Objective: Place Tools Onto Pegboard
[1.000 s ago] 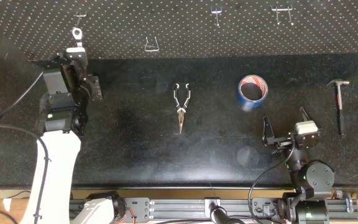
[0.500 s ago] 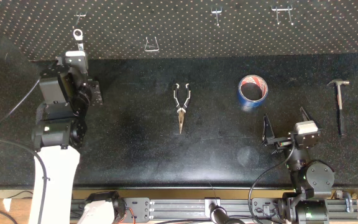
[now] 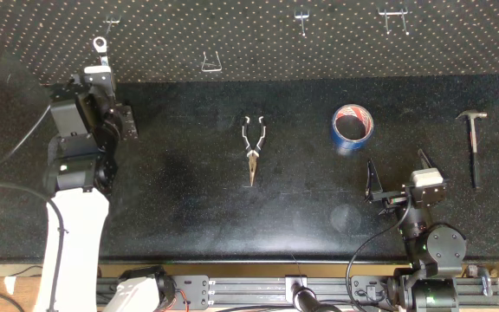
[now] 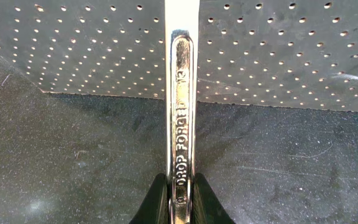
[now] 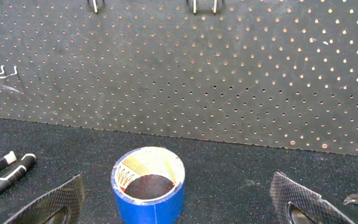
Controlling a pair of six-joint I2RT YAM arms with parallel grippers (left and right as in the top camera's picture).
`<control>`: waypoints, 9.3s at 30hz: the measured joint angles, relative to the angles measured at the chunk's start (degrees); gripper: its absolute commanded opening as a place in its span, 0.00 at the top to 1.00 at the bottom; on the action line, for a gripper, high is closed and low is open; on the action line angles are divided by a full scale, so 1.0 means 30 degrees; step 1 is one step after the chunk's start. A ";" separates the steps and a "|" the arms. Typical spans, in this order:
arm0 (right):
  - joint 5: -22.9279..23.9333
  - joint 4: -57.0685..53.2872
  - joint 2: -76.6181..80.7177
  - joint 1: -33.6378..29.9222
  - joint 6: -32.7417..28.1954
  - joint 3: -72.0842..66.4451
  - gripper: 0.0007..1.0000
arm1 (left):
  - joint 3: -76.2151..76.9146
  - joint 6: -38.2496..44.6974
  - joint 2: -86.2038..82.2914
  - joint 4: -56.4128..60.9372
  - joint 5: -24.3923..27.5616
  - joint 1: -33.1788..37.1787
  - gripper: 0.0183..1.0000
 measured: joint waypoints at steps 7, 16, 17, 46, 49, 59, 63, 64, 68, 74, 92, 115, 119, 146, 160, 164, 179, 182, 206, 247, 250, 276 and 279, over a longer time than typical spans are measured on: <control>0.0000 0.0000 0.0007 0.0000 0.0000 0.0000 0.02 | 0.0219 0.0007 0.1231 0.0736 0.0073 0.0000 0.99; 0.0000 0.0000 0.0007 0.0000 0.0000 0.0007 0.02 | 0.1647 0.0007 0.3978 0.1639 0.0146 0.0007 0.00; 0.0000 0.0000 0.0007 0.0000 0.0000 0.0007 0.02 | 0.1690 -0.0066 0.3978 0.1049 0.0146 0.0000 0.01; 0.0131 -0.0015 0.0022 0.0000 0.0000 0.0015 0.02 | 1.1599 -1.2495 1.5482 -0.9697 0.0532 -1.2342 0.00; 0.0131 -0.0015 0.0022 0.0000 0.0000 0.0015 0.02 | 1.1613 -1.2495 1.6378 -0.9573 0.0656 -1.2342 0.00; 0.0131 -0.0015 0.0022 0.0000 0.0000 0.0015 0.02 | 1.1621 -1.2342 1.7012 -0.9850 0.1005 -1.2342 0.00; 0.0131 -0.0015 0.0022 0.0000 0.0000 0.0015 0.02 | 1.1635 -1.2240 1.7048 -0.9857 0.0860 -1.2342 0.26; 0.0131 -0.0015 0.0022 0.0000 0.0000 0.0015 0.02 | 1.1635 -1.2203 1.7070 -0.9865 0.0794 -1.2342 0.33; 0.0131 -0.0015 0.0022 0.0000 0.0000 0.0015 0.02 | 1.1737 -1.2138 1.7143 -0.9865 0.0794 -1.2342 0.41; 0.0131 -0.0015 0.0022 0.0000 0.0000 0.0015 0.02 | 1.1737 -1.2138 1.7136 -0.9865 0.0794 -1.2342 0.46; 0.0131 -0.0015 0.0022 0.0000 0.0000 0.0015 0.02 | 1.1919 -1.2152 1.7223 -1.0171 0.0860 -1.2342 0.99; 0.0131 -0.0022 0.0022 0.0000 0.0000 0.0015 0.02 | 0.6266 -0.3468 0.8189 0.7359 -0.2929 -0.8378 0.99; 0.0131 -0.0015 0.0022 0.0000 0.0000 0.0015 0.02 | 0.6266 -0.3402 0.8786 0.5435 -0.1974 -0.8378 0.67; 0.0131 -0.0022 0.0022 0.0000 0.0000 0.0015 0.02 | 0.6302 -0.3330 0.7949 0.3861 -0.2025 -0.7752 0.00; 0.0131 -0.0058 0.0022 0.0000 0.0000 0.0029 0.02 | -1.5161 -0.3330 -1.6087 1.3100 0.0729 -0.3963 0.00; 0.0131 -0.0058 0.0022 0.0000 0.0000 0.0029 0.02 | -1.6509 -0.3322 -1.9096 1.1300 0.0882 -0.3963 0.00; 0.0131 -0.0058 0.0015 0.0000 0.0000 0.0029 0.02 | -1.7413 -0.3330 -2.2316 0.6623 0.1013 -0.3949 0.00; 0.0124 0.0619 0.0015 0.0000 0.0007 -0.0007 0.02 | -1.7413 -0.3330 -2.2316 0.6623 0.1013 -0.3949 0.00; 0.1574 -0.9814 3.2407 0.5355 0.5355 2.0145 0.73 | -1.7413 -0.3330 -2.2097 0.6615 0.1078 -0.3949 0.00; 0.5289 0.5413 3.0359 0.9114 -0.1304 2.0247 0.74 | -1.7405 -0.3330 -2.2097 0.6615 0.1078 -0.3949 0.00; 0.5289 0.5413 3.0374 0.9114 -0.1304 2.0247 0.74 | -1.7413 -0.3330 -2.2097 0.6615 0.1078 -0.3949 0.00; 0.5034 -1.7150 2.3729 0.3672 0.1049 2.0473 0.01 | -1.7413 -0.3330 -2.2097 0.6615 0.1071 -0.3949 0.00; 0.3716 -1.9154 2.4808 -0.4488 -0.1304 2.0473 0.01 | -1.7405 -0.3330 -2.2097 0.6615 0.1078 -0.3949 0.01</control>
